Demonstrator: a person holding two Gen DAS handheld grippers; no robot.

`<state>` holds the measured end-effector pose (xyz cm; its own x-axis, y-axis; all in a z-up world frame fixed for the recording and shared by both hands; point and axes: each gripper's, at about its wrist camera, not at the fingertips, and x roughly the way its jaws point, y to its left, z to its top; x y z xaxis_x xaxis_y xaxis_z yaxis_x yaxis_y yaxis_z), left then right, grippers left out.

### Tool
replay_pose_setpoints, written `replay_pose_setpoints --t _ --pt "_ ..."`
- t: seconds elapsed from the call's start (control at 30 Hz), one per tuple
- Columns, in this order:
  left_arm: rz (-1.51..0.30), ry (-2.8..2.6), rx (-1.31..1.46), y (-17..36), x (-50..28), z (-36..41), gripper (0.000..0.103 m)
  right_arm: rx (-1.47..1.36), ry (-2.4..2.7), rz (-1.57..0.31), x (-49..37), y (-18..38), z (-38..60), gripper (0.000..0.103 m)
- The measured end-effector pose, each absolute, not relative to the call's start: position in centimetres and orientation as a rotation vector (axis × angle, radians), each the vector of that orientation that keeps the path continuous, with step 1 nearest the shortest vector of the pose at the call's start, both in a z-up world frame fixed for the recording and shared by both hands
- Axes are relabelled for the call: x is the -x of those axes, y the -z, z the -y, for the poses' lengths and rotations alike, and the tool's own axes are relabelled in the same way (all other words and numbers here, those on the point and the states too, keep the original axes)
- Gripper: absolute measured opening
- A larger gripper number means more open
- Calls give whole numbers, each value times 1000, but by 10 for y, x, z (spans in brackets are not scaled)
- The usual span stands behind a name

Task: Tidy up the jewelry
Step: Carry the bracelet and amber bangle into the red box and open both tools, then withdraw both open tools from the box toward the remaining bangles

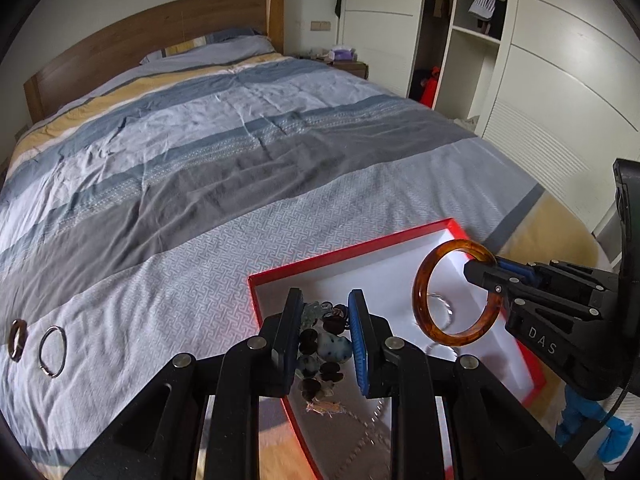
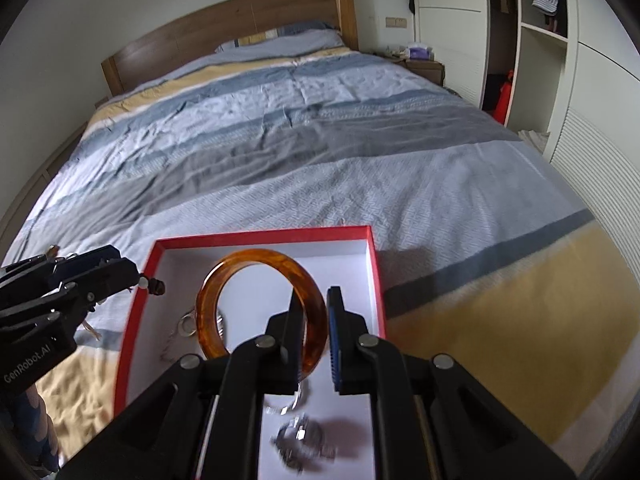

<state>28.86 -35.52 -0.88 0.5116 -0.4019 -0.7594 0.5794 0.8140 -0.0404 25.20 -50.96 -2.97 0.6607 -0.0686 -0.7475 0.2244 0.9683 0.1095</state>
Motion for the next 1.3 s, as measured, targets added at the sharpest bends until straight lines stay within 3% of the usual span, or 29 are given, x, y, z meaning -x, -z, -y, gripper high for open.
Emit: replay_pose_setpoints --t 0.3,0.37,0.63,0.8,0.87,1.3 --pt "-904 593 -231 49 -305 364 23 -143 164 -905 -281 58 513 10" --pt "-923 585 -225 57 -306 360 14 -156 165 -915 -282 63 517 10" --pt "-947 579 -193 64 -307 355 14 -145 162 -946 -284 67 517 12" --pt "-950 598 -194 58 -299 354 32 -148 179 -950 -279 64 518 19" --pt "-935 598 -207 52 -293 354 43 -162 172 -947 -275 61 518 24" --pt "-878 547 -177 3 -242 310 54 -209 241 -882 -211 15 512 27"
